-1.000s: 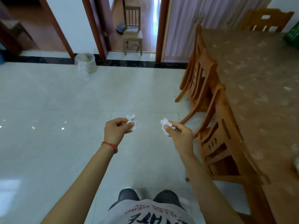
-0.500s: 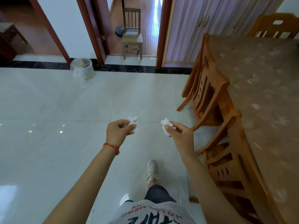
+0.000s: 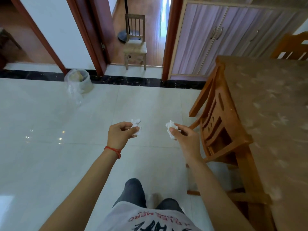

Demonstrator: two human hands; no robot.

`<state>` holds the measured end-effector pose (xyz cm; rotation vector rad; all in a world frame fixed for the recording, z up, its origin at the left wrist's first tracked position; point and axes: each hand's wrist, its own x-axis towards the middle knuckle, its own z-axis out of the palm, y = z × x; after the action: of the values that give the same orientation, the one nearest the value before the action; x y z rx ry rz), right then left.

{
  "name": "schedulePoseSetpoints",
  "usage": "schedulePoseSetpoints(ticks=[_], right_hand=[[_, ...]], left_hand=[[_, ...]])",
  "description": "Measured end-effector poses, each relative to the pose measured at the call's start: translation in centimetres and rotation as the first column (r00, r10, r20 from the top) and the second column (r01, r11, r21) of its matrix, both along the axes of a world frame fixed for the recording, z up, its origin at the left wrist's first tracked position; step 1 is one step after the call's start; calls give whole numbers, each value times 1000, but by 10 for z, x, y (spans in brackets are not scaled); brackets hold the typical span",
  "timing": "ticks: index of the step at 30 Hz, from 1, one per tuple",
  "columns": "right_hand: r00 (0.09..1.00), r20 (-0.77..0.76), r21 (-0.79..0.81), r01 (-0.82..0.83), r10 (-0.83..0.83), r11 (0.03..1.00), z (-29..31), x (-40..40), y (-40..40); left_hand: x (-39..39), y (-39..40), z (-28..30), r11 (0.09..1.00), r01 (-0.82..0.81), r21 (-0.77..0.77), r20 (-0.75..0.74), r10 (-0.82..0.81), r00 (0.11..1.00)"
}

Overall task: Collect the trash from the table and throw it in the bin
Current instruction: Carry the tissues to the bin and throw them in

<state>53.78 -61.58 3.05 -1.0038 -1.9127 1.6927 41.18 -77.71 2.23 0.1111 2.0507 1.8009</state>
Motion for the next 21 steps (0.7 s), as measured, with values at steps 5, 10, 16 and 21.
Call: schedulePoseSetpoints(ticks=[5,10,16,21], right_hand=[[1000,30,16,-7,7,1000,-5,-75,44],[999,32,21,26,-26,999,-8,-167,91],[994,40,9,100,-101,995,-6,-270,141],[990,48,-4,131,-131,991,-7,-333,179]], left_hand=[[-77,45,-6,1000,-2,1,16,2,1000],[-174,94,-11,999,38,-10,4,-38,999],[-286,151,-4,994,107,-15,30,-106,994],[-358,197,-6,990,140,-22,47,-139,989]])
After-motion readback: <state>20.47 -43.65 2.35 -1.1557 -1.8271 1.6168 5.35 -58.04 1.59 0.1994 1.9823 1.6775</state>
